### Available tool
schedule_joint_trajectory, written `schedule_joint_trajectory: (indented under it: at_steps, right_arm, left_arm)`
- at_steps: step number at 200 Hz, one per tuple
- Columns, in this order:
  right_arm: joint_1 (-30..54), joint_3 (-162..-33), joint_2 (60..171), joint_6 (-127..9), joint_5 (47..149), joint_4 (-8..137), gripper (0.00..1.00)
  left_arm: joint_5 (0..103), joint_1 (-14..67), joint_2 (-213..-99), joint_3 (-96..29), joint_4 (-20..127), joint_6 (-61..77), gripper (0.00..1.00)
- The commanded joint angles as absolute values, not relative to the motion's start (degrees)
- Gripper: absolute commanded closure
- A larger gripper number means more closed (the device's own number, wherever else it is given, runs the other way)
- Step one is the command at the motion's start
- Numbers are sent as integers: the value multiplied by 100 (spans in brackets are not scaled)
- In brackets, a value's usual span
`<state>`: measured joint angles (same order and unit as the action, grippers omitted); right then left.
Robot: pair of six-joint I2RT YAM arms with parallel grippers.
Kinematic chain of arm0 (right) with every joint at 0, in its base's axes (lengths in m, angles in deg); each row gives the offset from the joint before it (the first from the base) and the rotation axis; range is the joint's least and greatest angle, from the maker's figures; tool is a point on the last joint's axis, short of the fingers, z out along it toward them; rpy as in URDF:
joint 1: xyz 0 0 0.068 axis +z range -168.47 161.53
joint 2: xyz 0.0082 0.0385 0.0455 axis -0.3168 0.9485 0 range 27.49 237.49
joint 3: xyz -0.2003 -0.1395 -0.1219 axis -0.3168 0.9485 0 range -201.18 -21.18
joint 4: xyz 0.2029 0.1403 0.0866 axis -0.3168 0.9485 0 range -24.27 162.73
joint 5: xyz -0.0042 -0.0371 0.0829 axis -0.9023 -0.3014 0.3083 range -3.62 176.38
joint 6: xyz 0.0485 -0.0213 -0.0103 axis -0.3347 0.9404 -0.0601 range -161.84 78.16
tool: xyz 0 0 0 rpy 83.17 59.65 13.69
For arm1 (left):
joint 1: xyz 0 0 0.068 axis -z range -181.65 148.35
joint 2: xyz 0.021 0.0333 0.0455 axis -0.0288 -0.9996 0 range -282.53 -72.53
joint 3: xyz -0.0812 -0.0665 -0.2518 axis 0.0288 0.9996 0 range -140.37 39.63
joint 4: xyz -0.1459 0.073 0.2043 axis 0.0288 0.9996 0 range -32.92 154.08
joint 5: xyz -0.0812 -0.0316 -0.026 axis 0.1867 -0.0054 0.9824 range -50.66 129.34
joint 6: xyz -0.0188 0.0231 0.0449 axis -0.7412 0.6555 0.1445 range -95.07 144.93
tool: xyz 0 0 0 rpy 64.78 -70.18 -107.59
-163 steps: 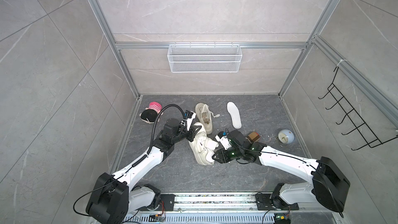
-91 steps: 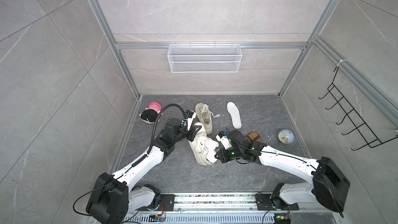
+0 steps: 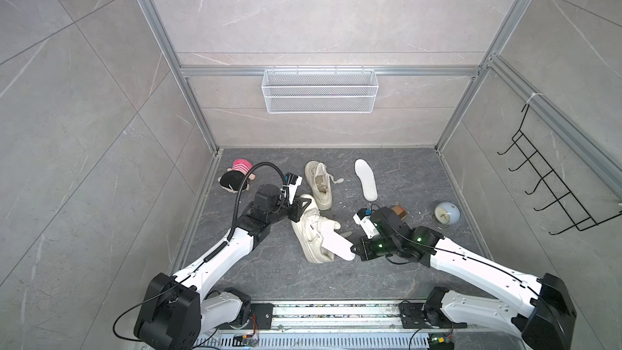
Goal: Remove the insole from the shoe
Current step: Remove the insole from the shoe, then place the insole at the center of the board.
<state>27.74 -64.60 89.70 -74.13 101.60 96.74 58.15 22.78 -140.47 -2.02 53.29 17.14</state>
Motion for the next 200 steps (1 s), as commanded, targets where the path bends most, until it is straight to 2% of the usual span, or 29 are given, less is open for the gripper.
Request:
schedule_joint_trajectory:
  at_steps: [1,75,133,168,200]
  right_arm:
    - [2760,-6272,8645,-7591,9794,10792,100]
    - [2750,-6437,7600,-7678,8905,11694,100]
    - [2556,-6654,7350,-7678,8526,11727,100]
    - [2074,-6856,7652,-7449,8770,11399,100]
    - [1471,-7013,8145,-7128,9415,11021,100]
  left_arm:
    - [5577,1802,-13889,-221,5538,1768,100]
    - [6269,959,-13648,-189,5741,1653,100]
    - [7443,101,-13277,83,5065,884,100]
    - [8097,-158,-13214,24,4839,568,100]
    - [8354,-226,-13122,-155,5098,621,100]
